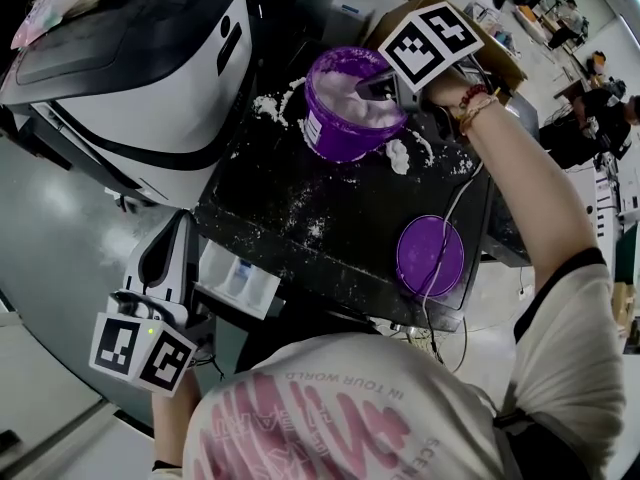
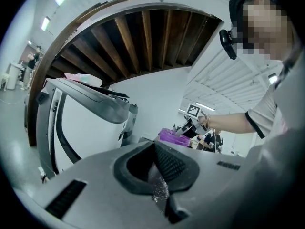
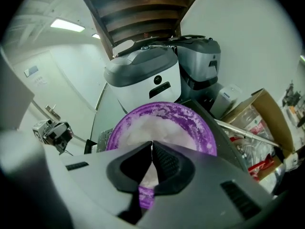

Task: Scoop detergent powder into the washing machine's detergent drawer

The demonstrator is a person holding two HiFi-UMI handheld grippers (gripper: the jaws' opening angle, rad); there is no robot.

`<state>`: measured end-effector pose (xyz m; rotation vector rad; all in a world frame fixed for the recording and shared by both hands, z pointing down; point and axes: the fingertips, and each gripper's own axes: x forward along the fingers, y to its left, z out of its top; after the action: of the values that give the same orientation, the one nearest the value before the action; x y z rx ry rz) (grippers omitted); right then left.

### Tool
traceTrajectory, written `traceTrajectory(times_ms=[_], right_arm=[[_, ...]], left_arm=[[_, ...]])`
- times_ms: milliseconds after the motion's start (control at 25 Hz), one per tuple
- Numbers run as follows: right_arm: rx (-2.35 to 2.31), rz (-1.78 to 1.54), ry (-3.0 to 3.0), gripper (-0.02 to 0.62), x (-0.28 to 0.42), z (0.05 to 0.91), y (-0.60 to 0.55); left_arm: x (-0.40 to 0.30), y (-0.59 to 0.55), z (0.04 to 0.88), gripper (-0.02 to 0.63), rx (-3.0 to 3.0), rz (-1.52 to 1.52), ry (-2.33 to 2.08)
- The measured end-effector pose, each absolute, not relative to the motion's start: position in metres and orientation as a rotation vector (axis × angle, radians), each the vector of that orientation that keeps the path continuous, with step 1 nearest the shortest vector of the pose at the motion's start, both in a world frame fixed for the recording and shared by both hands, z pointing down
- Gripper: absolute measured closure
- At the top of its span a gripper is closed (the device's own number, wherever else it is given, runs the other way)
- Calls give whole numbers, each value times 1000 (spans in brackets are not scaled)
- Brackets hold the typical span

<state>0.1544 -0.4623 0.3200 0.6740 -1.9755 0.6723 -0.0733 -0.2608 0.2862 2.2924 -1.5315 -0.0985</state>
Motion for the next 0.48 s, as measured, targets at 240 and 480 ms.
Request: traceTrajectory(times_ms=[240, 480], right_arm=[[639, 748, -1996, 594, 147, 318, -454], [605, 807, -2011, 594, 143, 315, -448]], left_arm=[[-74, -258, 286, 604, 2292, -107, -1533], [-74, -255, 285, 603, 2291, -115, -1531]])
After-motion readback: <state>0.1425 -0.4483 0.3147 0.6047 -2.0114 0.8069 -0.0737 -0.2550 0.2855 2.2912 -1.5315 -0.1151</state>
